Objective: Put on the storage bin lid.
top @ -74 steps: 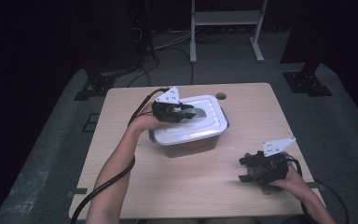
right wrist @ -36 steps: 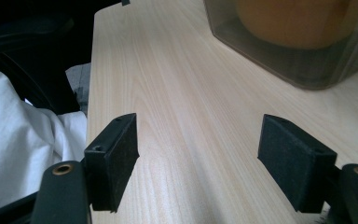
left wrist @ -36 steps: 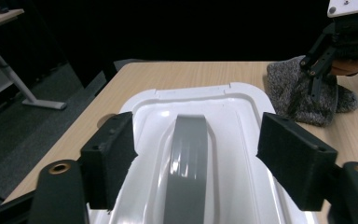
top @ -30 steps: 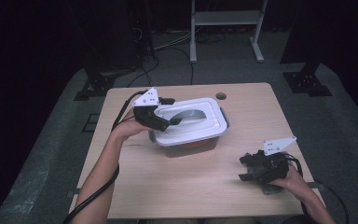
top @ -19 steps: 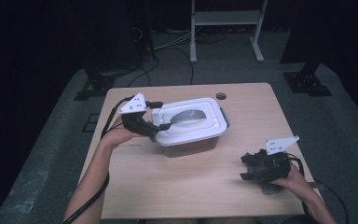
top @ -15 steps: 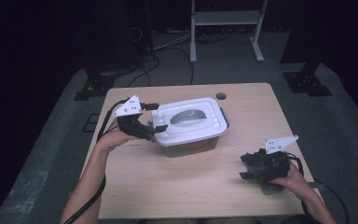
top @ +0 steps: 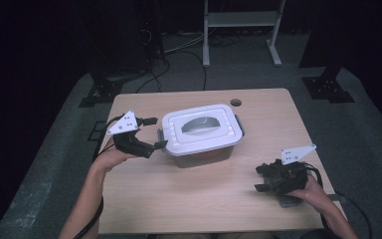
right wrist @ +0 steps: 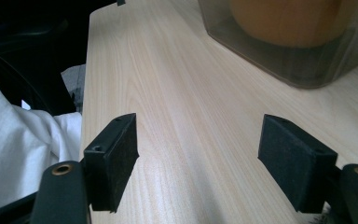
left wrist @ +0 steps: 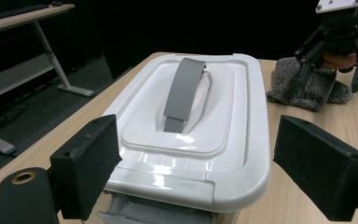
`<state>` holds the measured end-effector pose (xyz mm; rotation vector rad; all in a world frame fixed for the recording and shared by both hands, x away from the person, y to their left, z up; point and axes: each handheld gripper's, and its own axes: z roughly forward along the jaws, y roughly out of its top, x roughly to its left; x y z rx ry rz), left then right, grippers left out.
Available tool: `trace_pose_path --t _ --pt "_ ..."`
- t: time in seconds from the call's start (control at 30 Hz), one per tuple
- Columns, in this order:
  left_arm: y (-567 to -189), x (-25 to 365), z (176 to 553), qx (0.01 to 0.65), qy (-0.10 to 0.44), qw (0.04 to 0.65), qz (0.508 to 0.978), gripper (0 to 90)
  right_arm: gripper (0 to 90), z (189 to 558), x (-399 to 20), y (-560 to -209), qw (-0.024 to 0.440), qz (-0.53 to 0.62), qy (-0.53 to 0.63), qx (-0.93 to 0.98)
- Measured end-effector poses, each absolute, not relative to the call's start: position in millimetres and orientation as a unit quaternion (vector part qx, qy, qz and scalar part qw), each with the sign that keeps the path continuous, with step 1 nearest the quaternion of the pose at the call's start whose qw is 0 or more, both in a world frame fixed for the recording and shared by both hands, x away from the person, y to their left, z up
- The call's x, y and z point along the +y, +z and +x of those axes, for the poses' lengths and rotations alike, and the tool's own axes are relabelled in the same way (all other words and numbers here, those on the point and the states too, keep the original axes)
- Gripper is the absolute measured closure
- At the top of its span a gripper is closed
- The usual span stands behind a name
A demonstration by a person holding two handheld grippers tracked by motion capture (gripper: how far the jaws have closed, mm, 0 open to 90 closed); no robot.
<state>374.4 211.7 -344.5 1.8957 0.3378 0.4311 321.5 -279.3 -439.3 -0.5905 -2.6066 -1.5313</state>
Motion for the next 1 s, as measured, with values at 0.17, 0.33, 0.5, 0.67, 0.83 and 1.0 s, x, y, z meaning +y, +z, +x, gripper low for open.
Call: trace_pose_path --t 0.17,0.33,0.5,0.67,0.83,1.0 --pt "-347 216 371 0.144 0.182 0.551 0.801 13.0 27.4 322 -280 -440 0.030 -0.194 -0.497 -0.845" --pt "-351 223 366 0.150 0.183 0.554 0.798 12.6 27.4 323 -281 -440 0.029 -0.197 -0.496 -0.845" --pt "-357 232 360 0.157 0.183 0.551 0.799 12.3 27.4 321 -281 -440 0.027 -0.200 -0.496 -0.845" --pt "-367 242 352 0.166 0.183 0.548 0.799 11.7 27.1 323 -282 -441 0.026 -0.202 -0.495 -0.845" --pt "-376 250 343 0.177 0.185 0.545 0.798 11.6 27.2 325 -282 -443 0.028 -0.204 -0.493 -0.845" --pt "-383 256 335 0.187 0.183 0.545 0.796 11.2 27.1 326 -280 -443 0.029 -0.201 -0.492 -0.847"
